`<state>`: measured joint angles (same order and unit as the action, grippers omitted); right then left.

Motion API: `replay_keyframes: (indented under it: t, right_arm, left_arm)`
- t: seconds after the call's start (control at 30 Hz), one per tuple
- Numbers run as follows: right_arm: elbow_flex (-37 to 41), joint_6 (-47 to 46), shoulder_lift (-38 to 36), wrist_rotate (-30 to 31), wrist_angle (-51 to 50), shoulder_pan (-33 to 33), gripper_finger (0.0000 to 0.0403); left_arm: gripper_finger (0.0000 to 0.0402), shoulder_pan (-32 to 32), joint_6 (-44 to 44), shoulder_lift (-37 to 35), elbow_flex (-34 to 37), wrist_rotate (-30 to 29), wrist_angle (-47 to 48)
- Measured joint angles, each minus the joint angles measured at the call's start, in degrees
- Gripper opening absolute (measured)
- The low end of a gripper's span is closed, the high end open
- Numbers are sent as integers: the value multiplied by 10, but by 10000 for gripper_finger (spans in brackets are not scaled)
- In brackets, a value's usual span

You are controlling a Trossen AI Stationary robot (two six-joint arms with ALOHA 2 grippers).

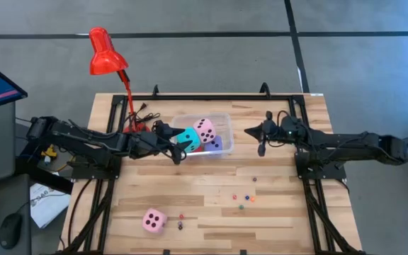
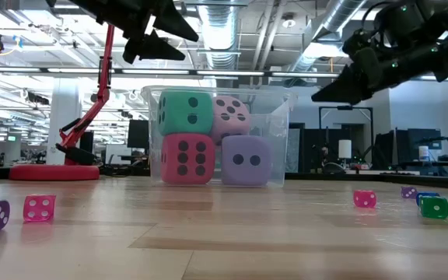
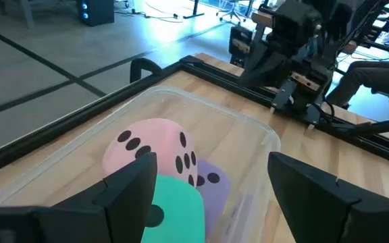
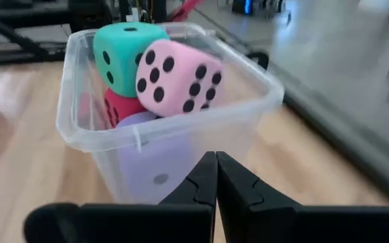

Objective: Pick & Place Dice
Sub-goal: Put the small purple die into the transparent bin

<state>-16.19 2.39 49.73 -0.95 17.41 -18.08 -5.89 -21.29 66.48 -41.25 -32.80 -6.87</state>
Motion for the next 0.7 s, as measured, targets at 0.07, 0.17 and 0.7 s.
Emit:
replay_keyframes:
  t: [0.07,0.17,0.7]
  right_arm:
    - [0,-56,2,12,-21,5,0]
    - [0,-107,2,27,-48,19,0]
    - [-9,-200,-44,136,-60,147,0]
  left_arm:
    - [274,9,13,0,0,0,0]
    - [274,19,31,-1,11,-3,-12]
    - [274,-38,269,-149,157,-1,-145]
